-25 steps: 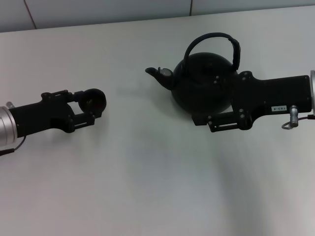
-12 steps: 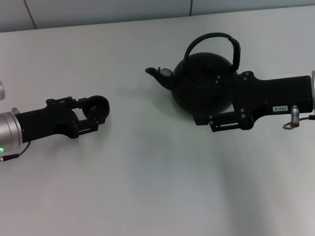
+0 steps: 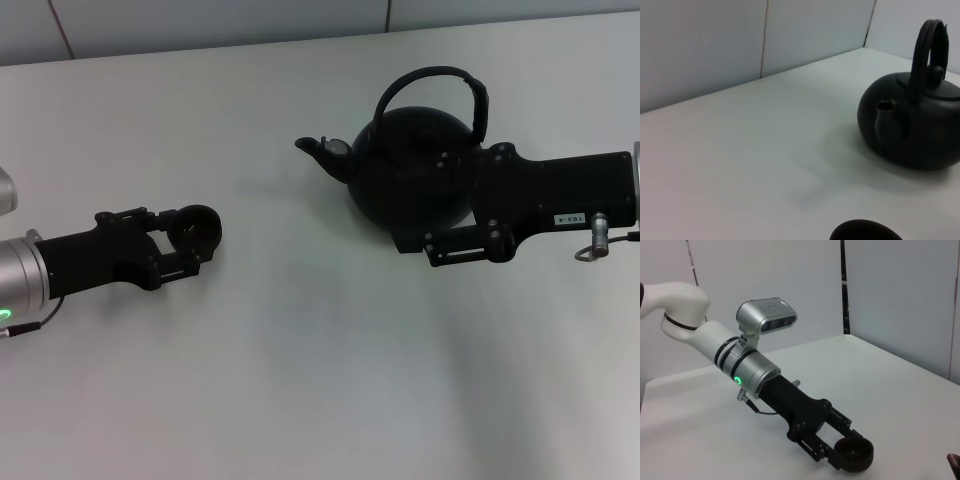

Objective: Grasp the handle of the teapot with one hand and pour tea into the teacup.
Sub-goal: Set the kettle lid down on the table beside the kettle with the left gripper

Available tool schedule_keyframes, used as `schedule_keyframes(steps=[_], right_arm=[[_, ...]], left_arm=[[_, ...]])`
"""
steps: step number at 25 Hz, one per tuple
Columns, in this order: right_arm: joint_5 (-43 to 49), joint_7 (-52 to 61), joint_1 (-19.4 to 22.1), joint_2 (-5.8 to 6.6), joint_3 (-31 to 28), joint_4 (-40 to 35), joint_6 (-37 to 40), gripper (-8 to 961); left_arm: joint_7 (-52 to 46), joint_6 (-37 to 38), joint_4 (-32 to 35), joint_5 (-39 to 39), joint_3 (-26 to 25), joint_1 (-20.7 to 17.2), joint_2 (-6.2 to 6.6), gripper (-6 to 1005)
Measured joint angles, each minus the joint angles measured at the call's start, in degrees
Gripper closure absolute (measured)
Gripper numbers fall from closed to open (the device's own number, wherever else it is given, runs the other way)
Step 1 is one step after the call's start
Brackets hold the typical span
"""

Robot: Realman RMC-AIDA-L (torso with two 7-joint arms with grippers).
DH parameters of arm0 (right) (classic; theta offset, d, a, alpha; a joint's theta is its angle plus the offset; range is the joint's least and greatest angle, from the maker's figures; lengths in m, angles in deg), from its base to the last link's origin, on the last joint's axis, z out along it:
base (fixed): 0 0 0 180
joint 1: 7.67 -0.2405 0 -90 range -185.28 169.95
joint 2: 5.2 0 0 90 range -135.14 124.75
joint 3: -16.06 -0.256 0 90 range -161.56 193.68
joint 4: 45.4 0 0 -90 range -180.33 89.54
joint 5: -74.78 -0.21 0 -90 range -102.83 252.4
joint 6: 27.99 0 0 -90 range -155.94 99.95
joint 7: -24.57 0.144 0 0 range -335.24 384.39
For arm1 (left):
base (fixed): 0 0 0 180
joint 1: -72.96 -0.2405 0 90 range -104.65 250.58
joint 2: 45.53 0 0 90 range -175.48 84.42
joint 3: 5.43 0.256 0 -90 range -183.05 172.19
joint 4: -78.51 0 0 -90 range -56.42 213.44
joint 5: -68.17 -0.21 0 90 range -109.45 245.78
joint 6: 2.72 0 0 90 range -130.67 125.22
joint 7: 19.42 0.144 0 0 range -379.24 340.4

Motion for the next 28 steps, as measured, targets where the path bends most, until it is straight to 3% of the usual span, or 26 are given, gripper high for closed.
schedule_keyframes(steps=[28], right_arm=[[0.3, -0.2, 0.2, 0.0, 0.0, 0.0, -0.1, 204]], left_arm=[[0.0, 0.0, -1.0, 0.0, 0.6, 0.3, 0.06, 303]])
